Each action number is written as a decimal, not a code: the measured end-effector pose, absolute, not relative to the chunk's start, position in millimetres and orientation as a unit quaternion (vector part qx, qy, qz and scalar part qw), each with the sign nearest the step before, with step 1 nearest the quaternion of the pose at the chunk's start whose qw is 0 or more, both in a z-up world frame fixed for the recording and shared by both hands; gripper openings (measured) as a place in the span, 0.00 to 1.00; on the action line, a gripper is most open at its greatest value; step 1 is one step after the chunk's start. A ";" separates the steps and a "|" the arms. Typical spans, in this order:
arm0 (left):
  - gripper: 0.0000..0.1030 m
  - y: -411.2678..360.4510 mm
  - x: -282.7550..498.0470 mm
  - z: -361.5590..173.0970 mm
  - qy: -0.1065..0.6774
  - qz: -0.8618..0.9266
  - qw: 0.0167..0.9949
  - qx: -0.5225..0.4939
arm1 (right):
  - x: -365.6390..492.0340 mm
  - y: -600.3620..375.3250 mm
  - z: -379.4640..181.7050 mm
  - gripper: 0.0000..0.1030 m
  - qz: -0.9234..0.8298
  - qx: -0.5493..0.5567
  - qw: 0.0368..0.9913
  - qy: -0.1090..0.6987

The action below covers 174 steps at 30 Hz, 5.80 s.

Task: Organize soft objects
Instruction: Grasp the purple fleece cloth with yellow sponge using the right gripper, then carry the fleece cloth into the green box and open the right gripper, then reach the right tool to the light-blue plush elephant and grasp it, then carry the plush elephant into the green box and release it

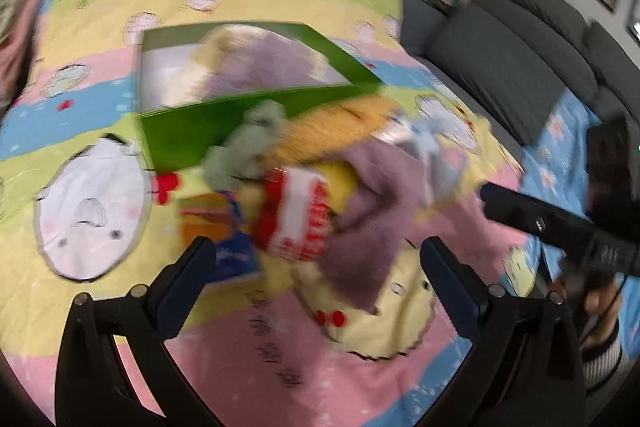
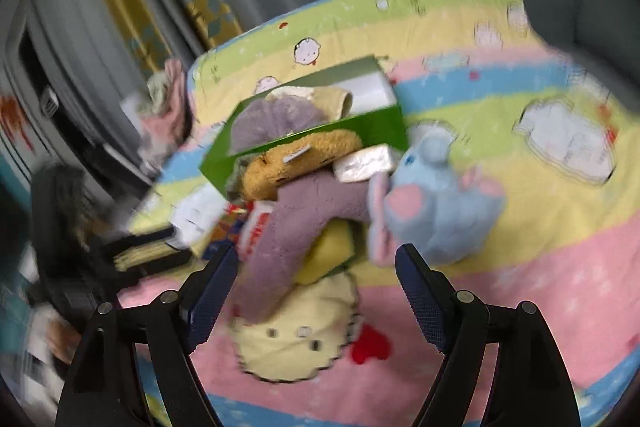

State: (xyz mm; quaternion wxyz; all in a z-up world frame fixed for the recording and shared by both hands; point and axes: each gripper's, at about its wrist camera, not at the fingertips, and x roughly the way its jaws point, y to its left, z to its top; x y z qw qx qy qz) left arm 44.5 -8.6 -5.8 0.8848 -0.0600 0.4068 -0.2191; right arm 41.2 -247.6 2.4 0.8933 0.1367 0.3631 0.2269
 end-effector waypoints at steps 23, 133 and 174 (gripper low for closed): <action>0.17 -58.1 59.1 -46.5 0.428 -0.284 0.852 -0.100 | 94.0 -226.5 -40.6 0.31 0.245 0.207 0.851 0.416; 0.99 -159.9 131.8 -27.8 0.469 -0.242 0.841 -0.116 | 107.4 -313.4 -48.9 0.76 0.240 0.090 0.887 0.383; 0.70 -83.6 87.7 102.5 0.314 -0.240 0.911 -0.118 | 84.9 -228.1 85.8 0.42 0.339 0.021 0.916 0.216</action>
